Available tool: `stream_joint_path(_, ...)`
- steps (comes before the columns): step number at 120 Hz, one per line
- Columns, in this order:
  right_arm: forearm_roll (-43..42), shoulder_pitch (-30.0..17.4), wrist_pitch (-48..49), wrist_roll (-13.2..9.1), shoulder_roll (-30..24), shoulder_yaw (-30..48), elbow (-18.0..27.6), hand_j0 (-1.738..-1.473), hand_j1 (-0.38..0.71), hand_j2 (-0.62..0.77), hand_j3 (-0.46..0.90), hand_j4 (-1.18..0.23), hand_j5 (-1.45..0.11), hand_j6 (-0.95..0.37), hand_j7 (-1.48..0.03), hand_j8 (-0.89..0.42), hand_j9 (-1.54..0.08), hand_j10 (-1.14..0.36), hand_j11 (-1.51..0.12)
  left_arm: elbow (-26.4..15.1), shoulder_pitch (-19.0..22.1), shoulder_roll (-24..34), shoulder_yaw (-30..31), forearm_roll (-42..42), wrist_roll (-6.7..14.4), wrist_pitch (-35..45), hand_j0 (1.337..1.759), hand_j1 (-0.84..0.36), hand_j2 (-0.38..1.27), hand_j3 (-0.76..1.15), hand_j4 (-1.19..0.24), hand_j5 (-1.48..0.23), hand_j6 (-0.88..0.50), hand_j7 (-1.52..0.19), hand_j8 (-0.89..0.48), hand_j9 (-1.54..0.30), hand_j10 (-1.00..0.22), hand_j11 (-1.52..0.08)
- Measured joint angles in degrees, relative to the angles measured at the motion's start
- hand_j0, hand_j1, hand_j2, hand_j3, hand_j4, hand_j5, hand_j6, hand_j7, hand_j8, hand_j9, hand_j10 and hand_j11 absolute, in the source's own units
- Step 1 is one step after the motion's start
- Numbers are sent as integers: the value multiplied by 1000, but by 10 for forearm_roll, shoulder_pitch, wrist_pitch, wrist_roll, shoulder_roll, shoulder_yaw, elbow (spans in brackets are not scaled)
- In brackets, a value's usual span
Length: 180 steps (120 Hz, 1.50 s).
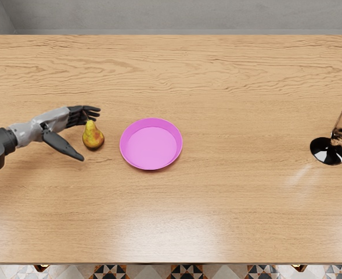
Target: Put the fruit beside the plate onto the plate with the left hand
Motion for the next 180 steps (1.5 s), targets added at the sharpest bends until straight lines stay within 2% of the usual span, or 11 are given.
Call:
stream_joint_path(43,0,0,0,0,0,0,0,-1658,-349,0,0,0,0,-1,0,0,0,0,0,9,-2,-19,0,9,0,33,1658,99,47,0,-215,-275,-216,-275,-216,-274,-214,-274)
stream_joint_path(92,0,0,0,0,0,0,0,-1658,-349,0,0,0,0,-1,0,0,0,0,0,17,-3,-24,0,22,0,42,1658,24,59,0,-278,-356,-279,-356,-278,-356,-277,-355)
stream_joint_path(123,1,-1,0,0,0,0,0,-1658,-349,0,0,0,0,0,0,0,0,0,0,17,-4,-25,0,47,0,49,1658,-117,83,0,-395,-509,-396,-509,-396,-509,-394,-509)
stream_joint_path(180,1,-1,-1,0,0,0,-1,-1658,-349,0,0,0,0,0,0,0,0,0,0,18,-10,-36,6,51,0,51,1658,-212,100,0,-474,-612,-474,-612,-474,-612,-473,-612)
